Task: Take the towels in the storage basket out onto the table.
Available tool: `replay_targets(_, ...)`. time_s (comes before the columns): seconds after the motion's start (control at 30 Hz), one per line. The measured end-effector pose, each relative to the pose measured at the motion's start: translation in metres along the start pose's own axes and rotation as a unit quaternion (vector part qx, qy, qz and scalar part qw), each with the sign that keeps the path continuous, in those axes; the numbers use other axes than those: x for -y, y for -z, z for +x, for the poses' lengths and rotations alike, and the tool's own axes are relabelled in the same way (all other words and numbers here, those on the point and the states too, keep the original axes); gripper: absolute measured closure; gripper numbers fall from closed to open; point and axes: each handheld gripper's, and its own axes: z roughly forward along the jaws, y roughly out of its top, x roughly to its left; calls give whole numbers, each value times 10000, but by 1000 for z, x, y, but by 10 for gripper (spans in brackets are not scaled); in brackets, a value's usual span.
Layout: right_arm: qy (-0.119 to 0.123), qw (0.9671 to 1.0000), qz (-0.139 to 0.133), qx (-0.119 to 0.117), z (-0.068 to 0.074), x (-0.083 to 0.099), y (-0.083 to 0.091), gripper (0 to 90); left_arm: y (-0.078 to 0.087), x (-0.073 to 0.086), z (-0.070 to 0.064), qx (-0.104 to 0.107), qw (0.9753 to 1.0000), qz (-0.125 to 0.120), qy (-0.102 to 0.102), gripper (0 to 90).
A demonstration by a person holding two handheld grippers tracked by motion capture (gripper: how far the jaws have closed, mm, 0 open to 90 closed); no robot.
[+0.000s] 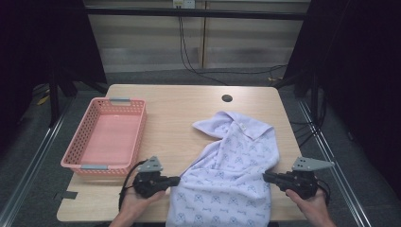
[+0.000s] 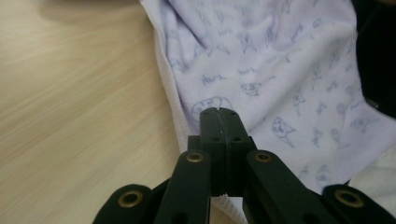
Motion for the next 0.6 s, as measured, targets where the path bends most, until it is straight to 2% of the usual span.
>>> replay_targets(0.03, 30, 10000, -18, -55, 2, -4, -5, 799, 0, 0, 0, 0, 10000, 0, 0, 899)
replay_targets(0.1, 15, 9999, -4, -159, 5, -7, -12, 753, 12, 10, 5, -295, 9993, 154, 157, 899)
replay_targets(0.17, 107, 9997, 65, -212, 9, -8, -20, 692, 14, 17, 13, -392, 9983, 292, 310, 897)
replay_targets(0.23, 96, 9996, 119, -222, 10, -7, -23, 675, 13, 21, 20, -433, 9970, 384, 519, 893)
replay_targets(0.33, 40, 9996, 254, -97, 3, -1, -25, 677, 12, 17, 21, -259, 9985, 196, 431, 839)
replay_targets(0.37, -5, 9995, 312, -58, -1, 2, -26, 678, 11, 13, 21, -180, 9992, 135, 330, 790)
replay_targets(0.43, -91, 9988, 484, -17, -8, 9, -32, 684, 5, 4, 22, -122, 9997, 33, 208, 769)
replay_targets(0.53, -61, 9972, 708, 214, -14, 12, -43, 684, -14, -8, 30, 52, 9998, 9, 199, 762)
replay_targets(0.6, -58, 9970, 705, 307, -19, 10, -49, 657, -30, -15, 34, -41, 9998, 151, 100, 756)
